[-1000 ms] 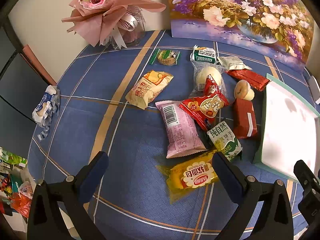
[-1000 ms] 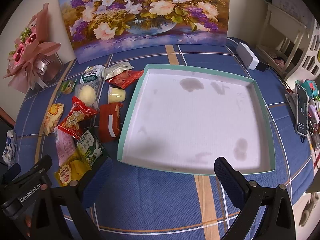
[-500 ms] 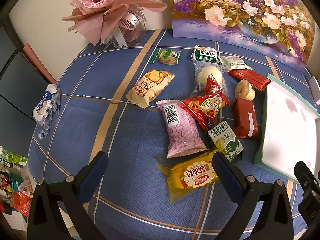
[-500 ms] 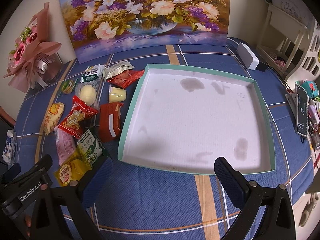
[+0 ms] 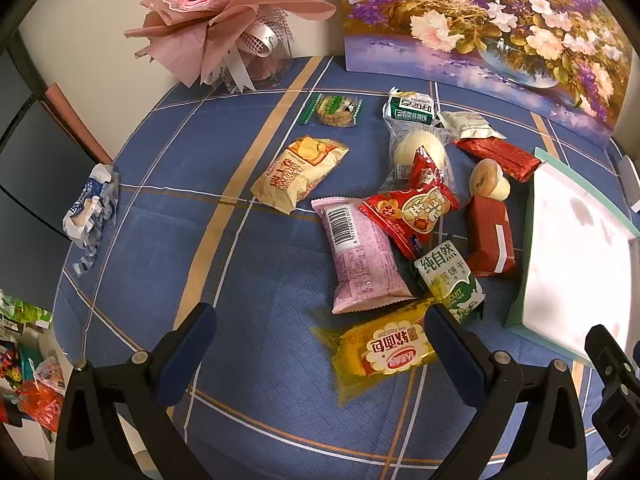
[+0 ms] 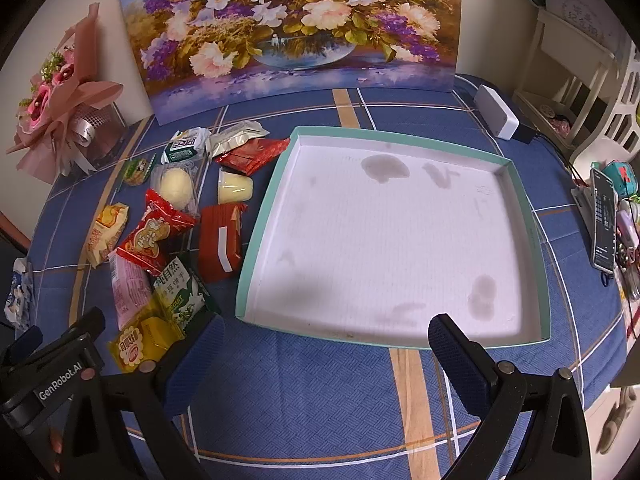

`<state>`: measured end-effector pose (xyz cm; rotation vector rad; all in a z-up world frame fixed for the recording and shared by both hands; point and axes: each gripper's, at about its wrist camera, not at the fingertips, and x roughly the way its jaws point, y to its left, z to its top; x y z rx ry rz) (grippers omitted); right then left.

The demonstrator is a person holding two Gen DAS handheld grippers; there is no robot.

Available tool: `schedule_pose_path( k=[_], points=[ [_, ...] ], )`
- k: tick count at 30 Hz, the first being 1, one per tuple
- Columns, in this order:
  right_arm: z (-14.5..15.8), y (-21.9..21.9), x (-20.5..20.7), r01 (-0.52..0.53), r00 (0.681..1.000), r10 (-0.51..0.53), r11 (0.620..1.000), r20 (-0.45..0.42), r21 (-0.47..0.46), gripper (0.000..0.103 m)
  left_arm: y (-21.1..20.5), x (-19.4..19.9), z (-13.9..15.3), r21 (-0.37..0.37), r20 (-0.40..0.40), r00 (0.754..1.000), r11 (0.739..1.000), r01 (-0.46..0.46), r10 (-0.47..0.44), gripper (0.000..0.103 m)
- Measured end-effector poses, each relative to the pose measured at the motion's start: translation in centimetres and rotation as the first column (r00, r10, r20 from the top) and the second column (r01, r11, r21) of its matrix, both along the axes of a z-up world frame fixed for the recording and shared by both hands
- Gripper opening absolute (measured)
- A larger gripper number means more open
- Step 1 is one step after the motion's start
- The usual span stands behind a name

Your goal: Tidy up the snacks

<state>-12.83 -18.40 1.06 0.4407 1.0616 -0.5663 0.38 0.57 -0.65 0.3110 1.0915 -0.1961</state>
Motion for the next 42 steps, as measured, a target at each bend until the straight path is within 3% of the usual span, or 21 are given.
schedule_pose_path(
  k=[25, 29, 36, 42],
  points=[
    [0.0, 0.1, 0.1, 0.001, 1.0, -0.001, 1.0, -0.001, 0.0, 0.103, 0.2, 0.1, 0.0, -0.024, -0.019, 1.0, 1.0, -0.019, 0.019, 0.103],
    [0.1, 0.5, 0.5, -0.017, 1.0, 0.017, 1.0, 0.025, 0.009, 0.103, 1.2, 0.8, 0.0, -0.051, -0.032, 0.996, 0.995, -0.084, 0.082, 0.103],
    [-0.2, 2.4, 3.0, -0.128, 0.988, 0.116, 0.984, 0.104, 0.125, 0.103, 4.0, 2.2, -0.9, -0.128, -0.116, 0.97, 0.965, -0.229, 0.214, 0.103],
    [-1.8, 4.1, 4.7, -0.193, 0.981, 0.185, 0.968, 0.059, 0.162, 0.103, 5.2, 2.9, -2.7, -0.2, -0.232, 0.94, 0.933, -0.299, 0.251, 0.103]
  ],
)
